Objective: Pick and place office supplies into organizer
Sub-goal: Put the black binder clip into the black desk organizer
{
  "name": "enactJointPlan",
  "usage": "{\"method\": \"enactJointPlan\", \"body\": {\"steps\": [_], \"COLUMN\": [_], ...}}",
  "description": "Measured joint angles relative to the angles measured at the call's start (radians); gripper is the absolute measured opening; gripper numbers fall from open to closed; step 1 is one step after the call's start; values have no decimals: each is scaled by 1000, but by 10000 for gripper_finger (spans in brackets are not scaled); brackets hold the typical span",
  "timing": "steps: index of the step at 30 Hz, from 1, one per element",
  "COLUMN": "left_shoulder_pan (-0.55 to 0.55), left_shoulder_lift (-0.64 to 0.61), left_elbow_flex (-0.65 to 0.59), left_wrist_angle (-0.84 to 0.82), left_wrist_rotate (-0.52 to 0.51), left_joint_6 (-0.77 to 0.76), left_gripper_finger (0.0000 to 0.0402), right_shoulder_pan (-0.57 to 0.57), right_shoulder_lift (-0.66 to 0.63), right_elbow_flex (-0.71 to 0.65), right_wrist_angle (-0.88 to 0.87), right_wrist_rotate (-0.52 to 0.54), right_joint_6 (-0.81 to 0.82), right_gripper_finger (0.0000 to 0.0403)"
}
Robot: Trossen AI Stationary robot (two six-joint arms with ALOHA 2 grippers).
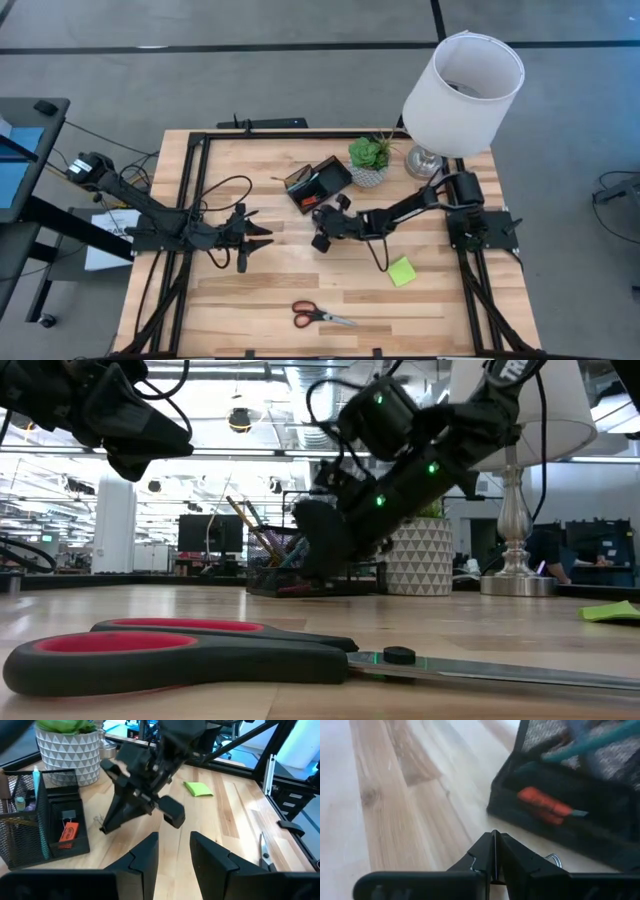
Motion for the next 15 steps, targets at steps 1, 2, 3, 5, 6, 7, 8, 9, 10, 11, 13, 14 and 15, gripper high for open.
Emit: {"method": "enactJointPlan", "body": {"steps": [1,2,3,5,6,7,8,9,10,11,13,14,15], "left_shoulder_pan": [0,0,0,0,0,0,0,0,0,0,0,0,0], "left_shoulder_lift": [0,0,0,0,0,0,0,0,0,0,0,0,0], "left_elbow_flex": [0,0,0,0,0,0,0,0,0,0,0,0,0], "left_wrist_angle": [0,0,0,0,0,0,0,0,0,0,0,0,0], "left_wrist_rotate": [0,0,0,0,0,0,0,0,0,0,-1,-1,-1], "left_joint_6": [0,0,0,0,0,0,0,0,0,0,0,0,-3], "left_gripper_finger": [105,105,105,105,105,105,105,105,105,105,105,105,105], "right_shoulder_pan": [2,3,3,3,2,2,-3,-10,-20,-35,-71,-90,-108], "right_shoulder_lift": [-9,-19,-31,-65,-84,-101,-118,-132,-144,-152,-161,-160,-155], "right_elbow_flex": [1,2,1,1,2,2,2,2,2,2,2,2,2], "right_wrist_angle": [6,5,2,2,5,7,6,4,10,19,19,24,27], "right_wrist_rotate": [13,18,19,24,42,68,98,122,138,139,104,71,38], "right_joint_6": [-3,-14,-23,-43,-54,-73,-96,-121,-144,-159,-165,-163,-152], "right_gripper_finger": [25,22,18,11,8,6,5,5,5,6,8,9,10]}}
